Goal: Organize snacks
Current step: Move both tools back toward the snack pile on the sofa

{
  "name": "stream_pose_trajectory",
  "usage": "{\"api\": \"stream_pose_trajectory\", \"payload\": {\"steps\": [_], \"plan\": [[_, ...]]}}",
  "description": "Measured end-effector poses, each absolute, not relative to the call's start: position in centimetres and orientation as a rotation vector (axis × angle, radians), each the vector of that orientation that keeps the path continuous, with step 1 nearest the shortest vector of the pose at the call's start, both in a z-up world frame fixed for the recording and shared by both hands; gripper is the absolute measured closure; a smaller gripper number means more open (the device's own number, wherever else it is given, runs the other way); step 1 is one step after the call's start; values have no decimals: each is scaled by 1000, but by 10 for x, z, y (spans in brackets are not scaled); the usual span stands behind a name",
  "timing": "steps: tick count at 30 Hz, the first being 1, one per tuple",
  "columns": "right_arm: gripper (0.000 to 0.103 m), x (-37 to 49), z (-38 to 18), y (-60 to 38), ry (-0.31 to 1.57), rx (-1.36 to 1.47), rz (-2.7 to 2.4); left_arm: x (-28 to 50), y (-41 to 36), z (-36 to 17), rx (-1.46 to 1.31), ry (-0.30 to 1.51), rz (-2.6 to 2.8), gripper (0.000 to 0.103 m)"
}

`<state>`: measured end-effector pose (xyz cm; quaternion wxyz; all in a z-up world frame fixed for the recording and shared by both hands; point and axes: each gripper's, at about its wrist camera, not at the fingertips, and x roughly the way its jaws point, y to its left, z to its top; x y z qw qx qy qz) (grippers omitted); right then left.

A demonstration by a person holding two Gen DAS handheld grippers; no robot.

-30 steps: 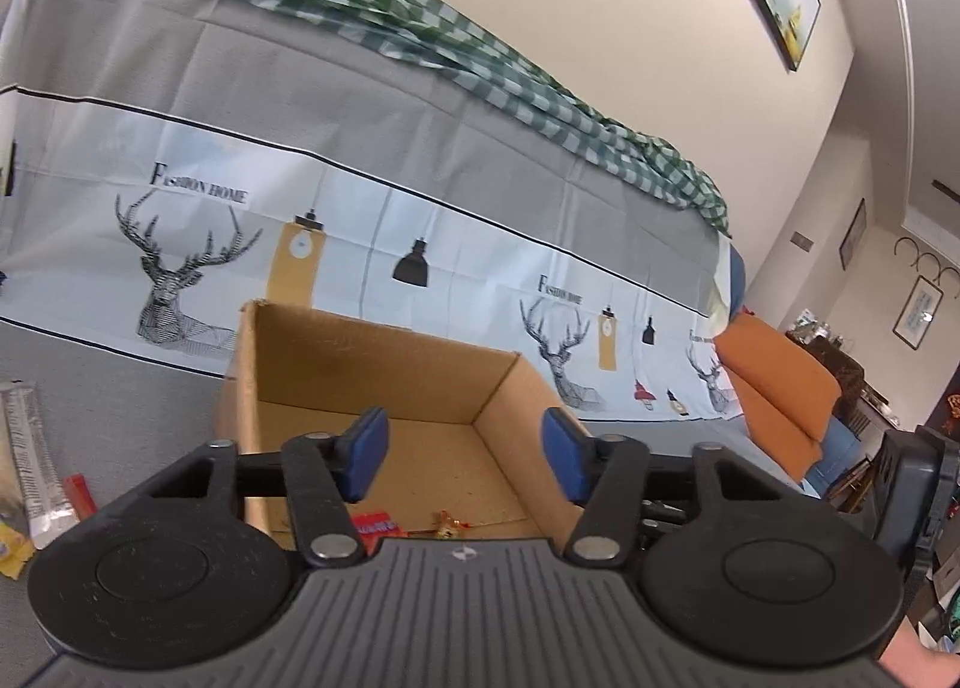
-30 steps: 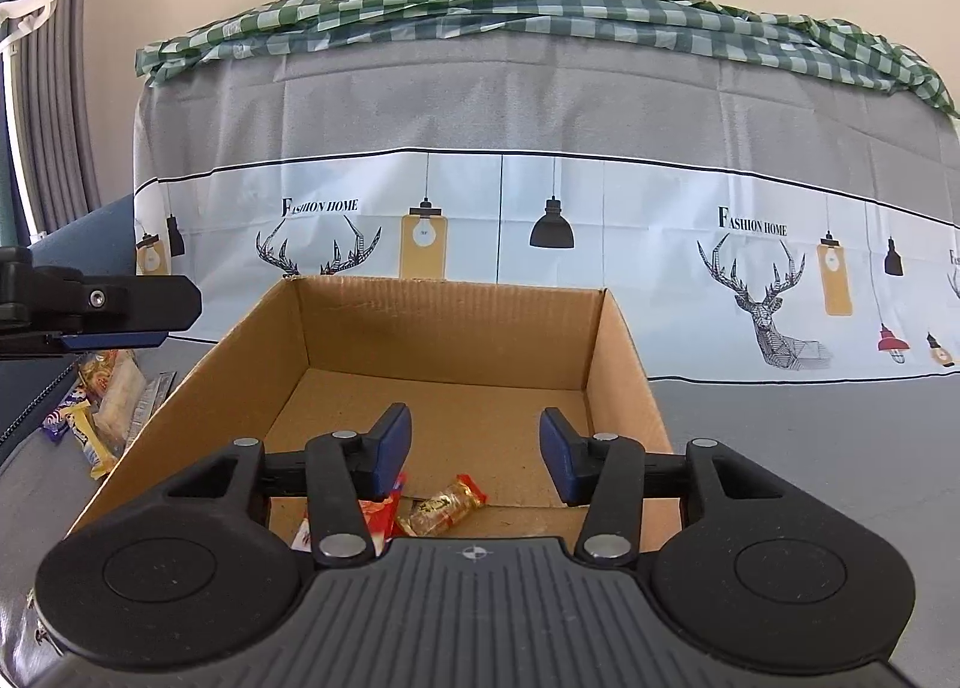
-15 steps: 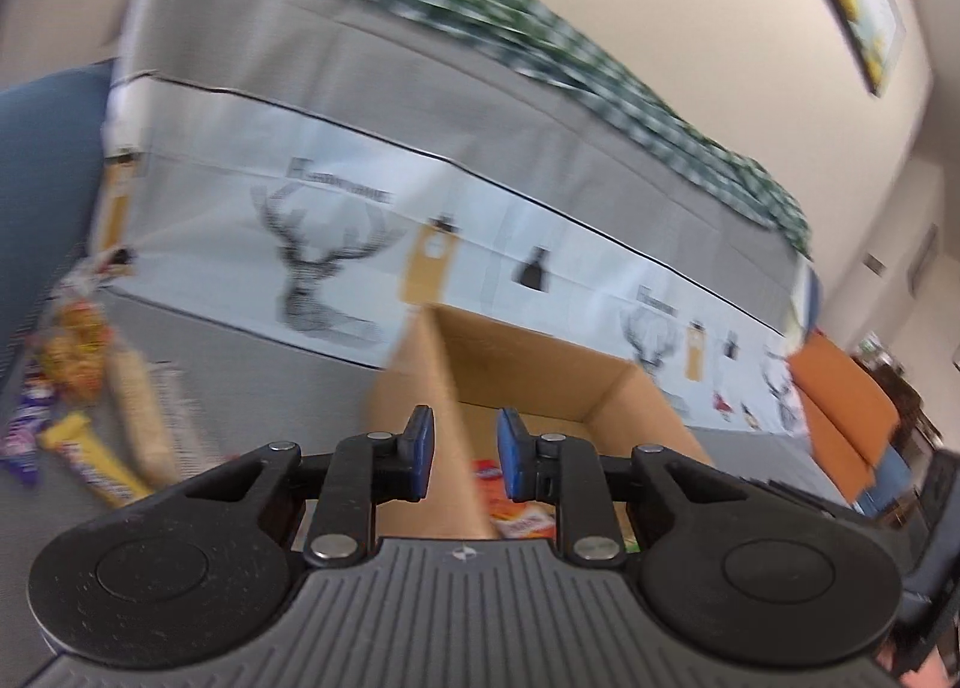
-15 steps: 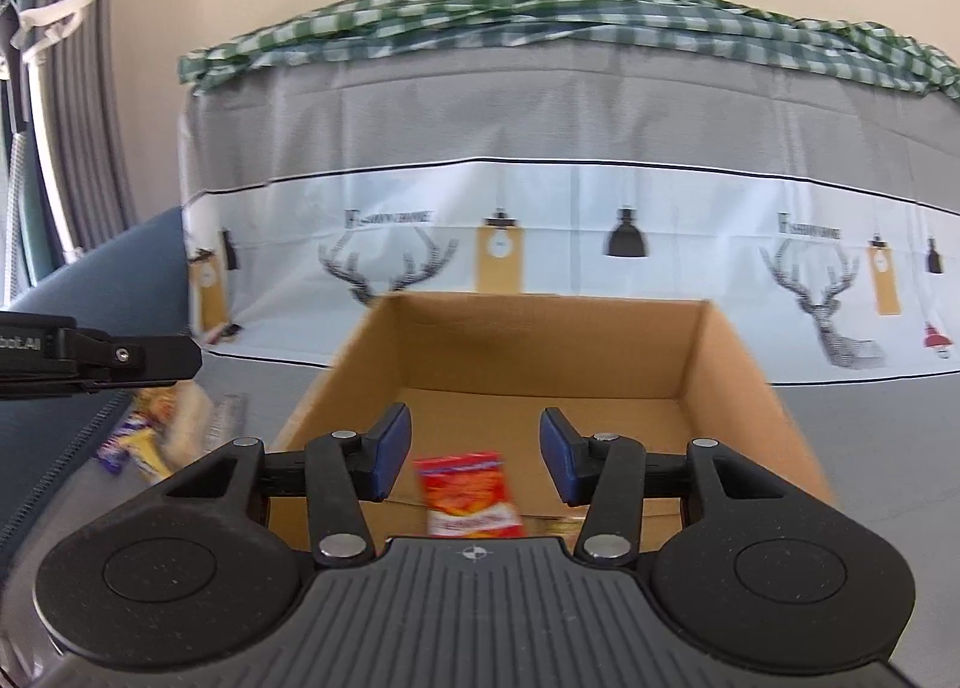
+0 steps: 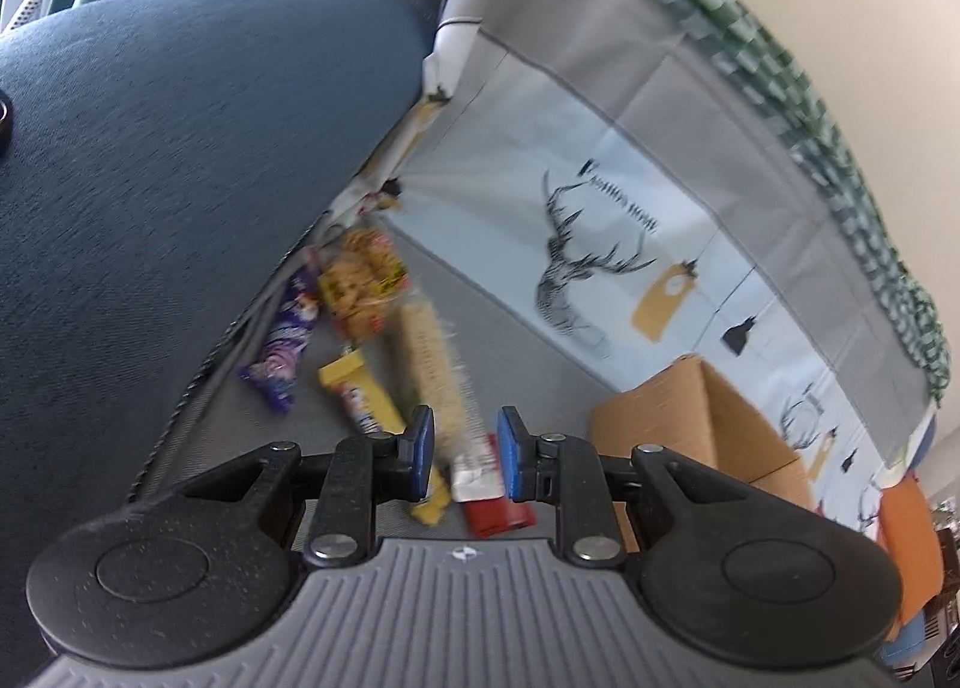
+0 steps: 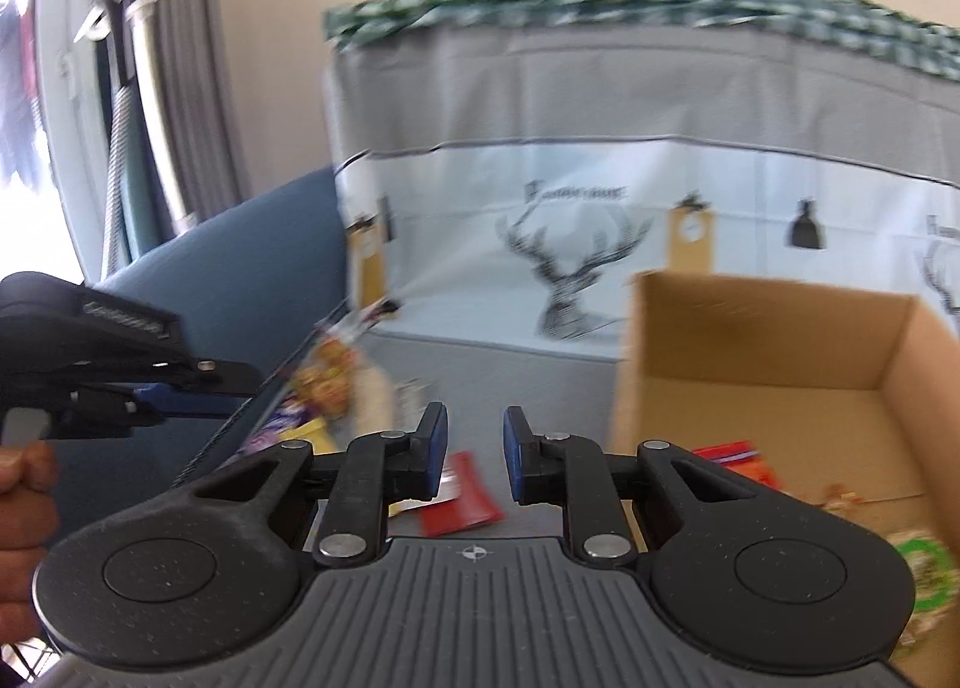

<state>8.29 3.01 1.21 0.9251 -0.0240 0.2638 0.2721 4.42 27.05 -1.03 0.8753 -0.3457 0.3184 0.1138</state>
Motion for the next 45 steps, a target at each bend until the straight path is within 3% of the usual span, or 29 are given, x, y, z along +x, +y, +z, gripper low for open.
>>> {"api": "stream_pose_trajectory", "payload": {"steps": [5, 9, 11, 13, 19, 24, 30, 36, 41, 43, 45], "plan": [[81, 88, -11, 74, 593, -135, 554, 49, 276, -15, -725, 691, 245, 78], [74, 105, -30, 91, 670, -173, 506, 59, 276, -23, -735, 725, 247, 78], [67, 116, -40, 96, 700, -175, 477, 66, 276, -28, -740, 745, 249, 78], [52, 127, -49, 102, 732, -189, 471, 71, 275, -33, -746, 765, 254, 78], [40, 153, -72, 114, 796, -238, 444, 85, 278, -49, -769, 824, 284, 76], [32, 165, -87, 119, 849, -259, 430, 97, 289, -65, -796, 868, 329, 57], [25, 173, -98, 122, 879, -259, 420, 112, 297, -84, -807, 914, 354, 51], [28, 177, -103, 123, 902, -231, 435, 127, 294, -94, -775, 938, 355, 50], [54, 174, -100, 125, 887, -238, 494, 138, 288, -97, -733, 956, 346, 52], [57, 170, -101, 126, 879, -251, 514, 141, 283, -97, -696, 962, 340, 61], [58, 168, -101, 124, 879, -245, 523, 142, 280, -96, -664, 964, 326, 77]]}}
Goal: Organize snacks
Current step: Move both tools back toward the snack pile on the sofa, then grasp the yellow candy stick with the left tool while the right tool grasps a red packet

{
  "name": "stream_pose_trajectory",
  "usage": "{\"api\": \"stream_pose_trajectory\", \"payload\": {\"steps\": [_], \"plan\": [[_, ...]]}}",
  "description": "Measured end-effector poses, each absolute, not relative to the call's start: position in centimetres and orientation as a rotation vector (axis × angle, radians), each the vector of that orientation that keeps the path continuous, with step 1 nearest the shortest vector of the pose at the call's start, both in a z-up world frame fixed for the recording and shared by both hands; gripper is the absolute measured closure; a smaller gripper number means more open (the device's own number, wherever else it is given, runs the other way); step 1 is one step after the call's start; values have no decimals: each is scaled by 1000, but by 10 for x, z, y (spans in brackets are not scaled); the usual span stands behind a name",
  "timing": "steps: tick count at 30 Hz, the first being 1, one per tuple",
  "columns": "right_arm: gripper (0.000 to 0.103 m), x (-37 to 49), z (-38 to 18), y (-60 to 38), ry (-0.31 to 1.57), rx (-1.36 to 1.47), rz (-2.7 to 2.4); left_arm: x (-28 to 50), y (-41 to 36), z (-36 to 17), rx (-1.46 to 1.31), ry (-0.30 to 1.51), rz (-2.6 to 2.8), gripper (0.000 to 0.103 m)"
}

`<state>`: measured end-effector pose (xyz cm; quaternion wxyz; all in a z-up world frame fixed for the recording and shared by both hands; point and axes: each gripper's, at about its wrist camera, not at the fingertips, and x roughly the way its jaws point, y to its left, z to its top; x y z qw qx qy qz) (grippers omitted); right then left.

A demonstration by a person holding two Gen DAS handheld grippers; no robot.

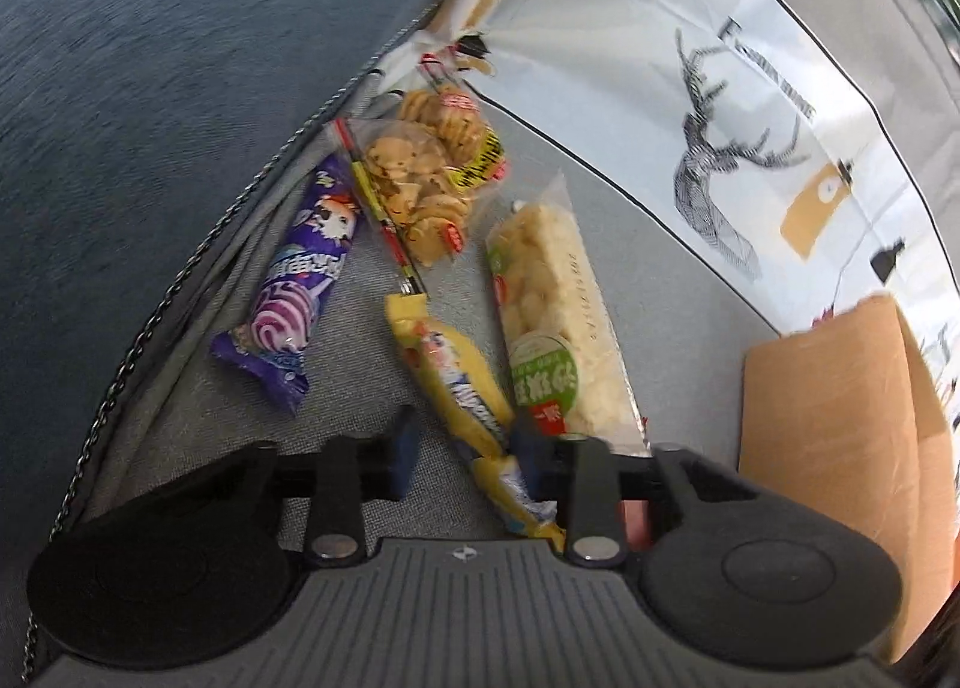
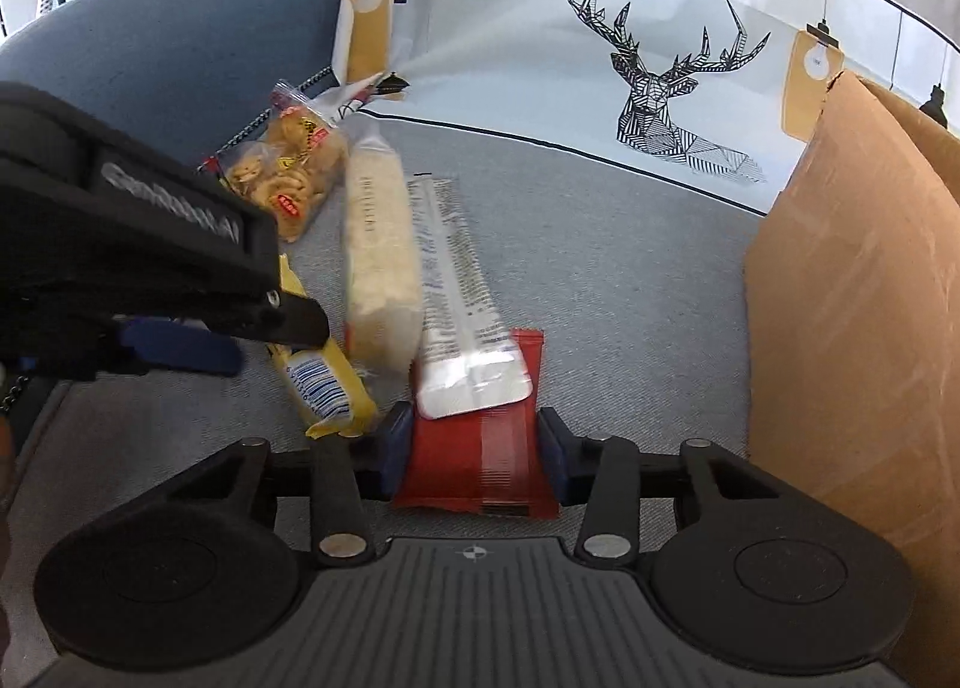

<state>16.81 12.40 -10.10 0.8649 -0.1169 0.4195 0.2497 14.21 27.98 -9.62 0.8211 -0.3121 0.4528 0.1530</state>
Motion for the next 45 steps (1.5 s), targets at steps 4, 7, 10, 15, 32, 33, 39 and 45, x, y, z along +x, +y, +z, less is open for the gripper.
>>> {"api": "stream_pose_trajectory", "payload": {"steps": [4, 7, 10, 15, 32, 33, 39, 45], "plan": [[59, 164, -99, 115, 905, -195, 523, 140, 278, -90, -628, 942, 322, 86], [59, 155, -95, 109, 919, -184, 535, 130, 283, -85, -652, 918, 318, 90], [59, 140, -90, 103, 948, -183, 576, 115, 284, -80, -654, 911, 315, 91], [59, 106, -80, 96, 945, -224, 616, 91, 277, -69, -618, 905, 297, 94], [44, 60, -79, 76, 963, -315, 676, 68, 278, -63, -689, 903, 321, 62], [40, 61, -80, 77, 964, -322, 671, 71, 280, -67, -708, 920, 339, 55], [36, 73, -90, 79, 985, -317, 659, 89, 290, -85, -800, 951, 491, 51], [37, 74, -92, 79, 978, -330, 685, 121, 271, -87, -598, 989, 479, 69]]}}
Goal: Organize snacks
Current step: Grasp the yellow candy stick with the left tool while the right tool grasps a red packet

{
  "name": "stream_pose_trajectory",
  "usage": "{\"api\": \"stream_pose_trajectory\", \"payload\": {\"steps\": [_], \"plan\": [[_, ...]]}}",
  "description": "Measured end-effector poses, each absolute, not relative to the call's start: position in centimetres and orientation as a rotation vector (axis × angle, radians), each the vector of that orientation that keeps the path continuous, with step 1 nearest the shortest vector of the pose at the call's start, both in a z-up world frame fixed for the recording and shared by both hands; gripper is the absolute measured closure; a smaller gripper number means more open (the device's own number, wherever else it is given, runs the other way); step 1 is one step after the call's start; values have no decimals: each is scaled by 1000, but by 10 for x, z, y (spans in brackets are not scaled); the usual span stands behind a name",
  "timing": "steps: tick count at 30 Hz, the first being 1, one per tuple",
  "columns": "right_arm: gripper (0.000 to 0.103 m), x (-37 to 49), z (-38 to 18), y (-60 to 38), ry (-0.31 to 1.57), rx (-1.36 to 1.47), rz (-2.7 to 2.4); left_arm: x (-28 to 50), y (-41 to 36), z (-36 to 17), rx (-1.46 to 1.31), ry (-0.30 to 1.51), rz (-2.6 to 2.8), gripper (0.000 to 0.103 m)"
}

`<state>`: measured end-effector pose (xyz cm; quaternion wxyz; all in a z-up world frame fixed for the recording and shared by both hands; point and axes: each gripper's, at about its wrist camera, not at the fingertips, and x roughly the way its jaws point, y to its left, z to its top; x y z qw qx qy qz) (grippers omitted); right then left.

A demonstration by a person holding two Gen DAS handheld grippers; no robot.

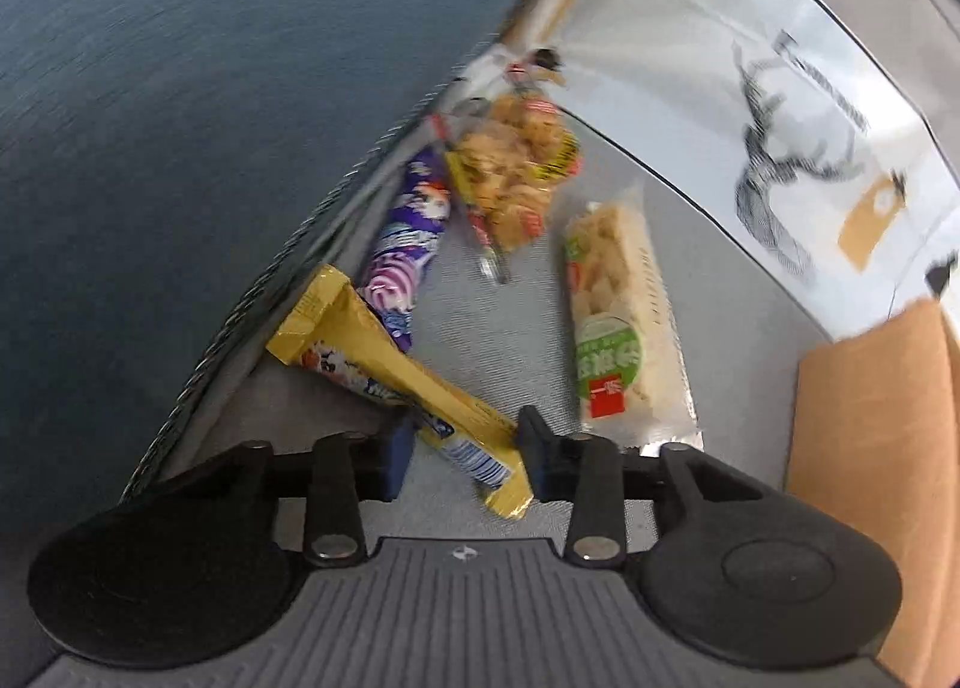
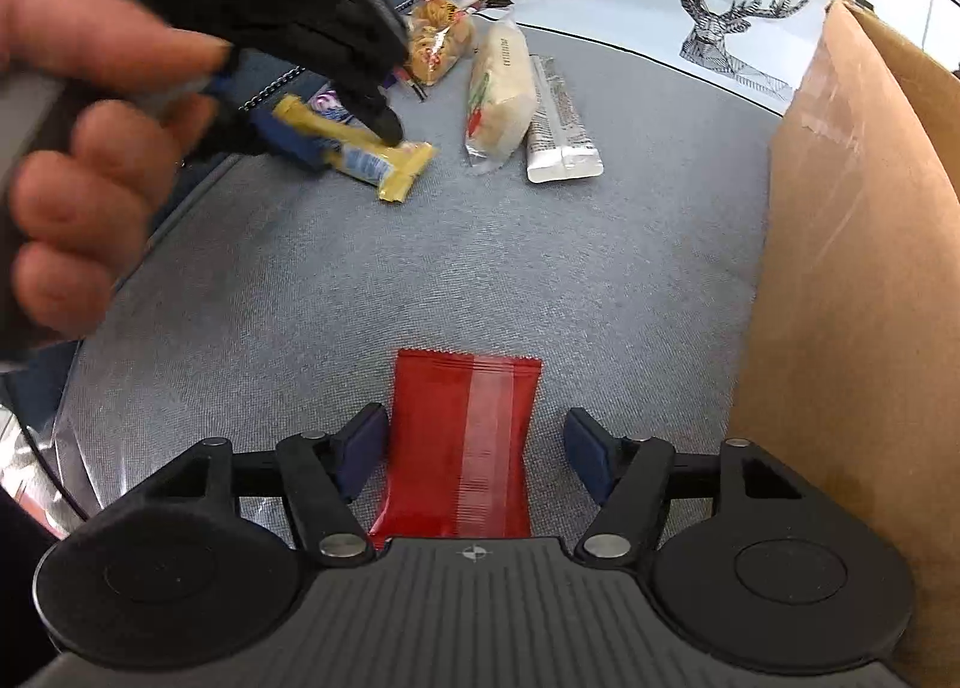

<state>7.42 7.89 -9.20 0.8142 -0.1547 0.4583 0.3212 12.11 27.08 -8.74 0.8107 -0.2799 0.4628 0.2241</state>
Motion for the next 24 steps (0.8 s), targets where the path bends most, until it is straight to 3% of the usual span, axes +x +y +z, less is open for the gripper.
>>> {"api": "stream_pose_trajectory", "payload": {"steps": [5, 12, 17, 19, 21, 24], "plan": [[50, 73, -90, 77, 971, -333, 709, 116, 256, -78, -433, 978, 404, 93], [58, 66, -88, 76, 967, -314, 719, 75, 256, -58, -456, 966, 264, 96], [57, 65, -87, 76, 976, -309, 718, 62, 255, -66, -446, 1059, 244, 93], [53, 66, -86, 76, 986, -298, 716, 63, 256, -64, -446, 1035, 271, 85], [53, 67, -86, 77, 987, -291, 717, 63, 258, -65, -501, 1019, 282, 64], [52, 68, -87, 76, 991, -287, 715, 71, 258, -72, -515, 1057, 332, 64]]}}
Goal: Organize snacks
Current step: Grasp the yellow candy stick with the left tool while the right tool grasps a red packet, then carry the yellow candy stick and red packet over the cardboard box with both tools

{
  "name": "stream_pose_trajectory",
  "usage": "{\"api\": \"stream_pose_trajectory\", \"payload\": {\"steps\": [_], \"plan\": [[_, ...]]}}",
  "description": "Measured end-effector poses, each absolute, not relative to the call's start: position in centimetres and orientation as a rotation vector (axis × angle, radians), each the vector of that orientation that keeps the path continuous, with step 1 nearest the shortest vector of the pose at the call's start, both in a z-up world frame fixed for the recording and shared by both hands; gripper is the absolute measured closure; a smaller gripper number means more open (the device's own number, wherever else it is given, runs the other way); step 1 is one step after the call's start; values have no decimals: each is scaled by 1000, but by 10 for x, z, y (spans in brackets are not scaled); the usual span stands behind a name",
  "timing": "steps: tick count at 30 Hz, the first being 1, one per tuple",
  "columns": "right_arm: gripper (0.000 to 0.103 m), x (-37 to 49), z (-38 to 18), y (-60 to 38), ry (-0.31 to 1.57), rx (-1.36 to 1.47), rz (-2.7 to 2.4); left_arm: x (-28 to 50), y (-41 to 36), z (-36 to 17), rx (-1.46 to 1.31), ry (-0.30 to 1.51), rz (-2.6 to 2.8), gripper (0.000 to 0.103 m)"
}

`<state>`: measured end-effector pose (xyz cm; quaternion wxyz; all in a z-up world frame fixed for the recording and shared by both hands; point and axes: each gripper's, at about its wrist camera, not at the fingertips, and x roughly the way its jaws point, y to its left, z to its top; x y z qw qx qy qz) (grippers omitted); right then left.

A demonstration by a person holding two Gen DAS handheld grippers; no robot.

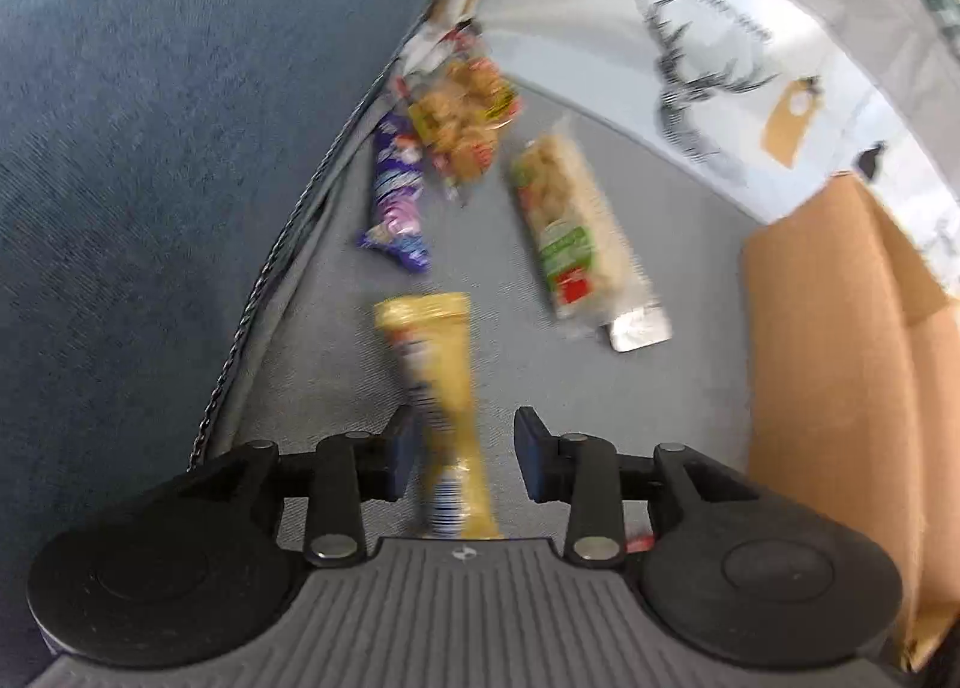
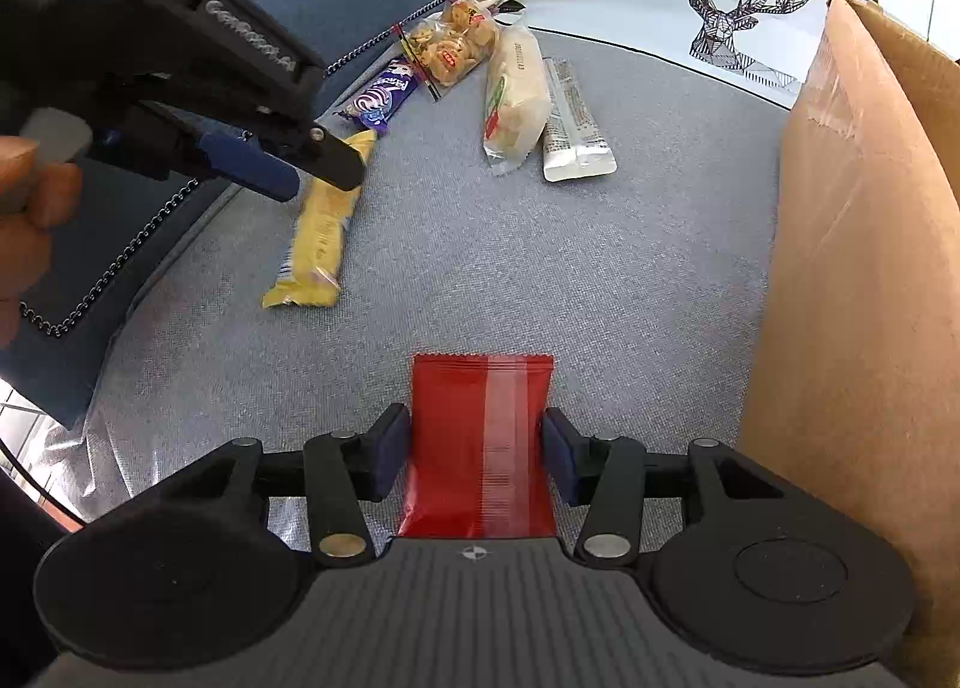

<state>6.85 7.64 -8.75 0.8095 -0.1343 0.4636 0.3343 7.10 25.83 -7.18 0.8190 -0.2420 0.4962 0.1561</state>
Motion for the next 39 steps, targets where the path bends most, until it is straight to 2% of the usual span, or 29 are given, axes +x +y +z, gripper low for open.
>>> {"api": "stream_pose_trajectory", "payload": {"steps": [10, 11, 12, 15, 39], "plan": [[52, 69, -90, 77, 993, -312, 727, 92, 247, -91, -475, 1156, 316, 65], [52, 69, -90, 77, 993, -312, 726, 92, 247, -91, -474, 1159, 315, 68], [52, 69, -90, 78, 992, -310, 724, 93, 247, -92, -466, 1161, 314, 80], [58, 68, -88, 77, 980, -306, 717, 94, 243, -94, -450, 1157, 301, 87], [57, 67, -88, 80, 984, -323, 697, 94, 229, -94, -408, 1193, 209, 86]]}}
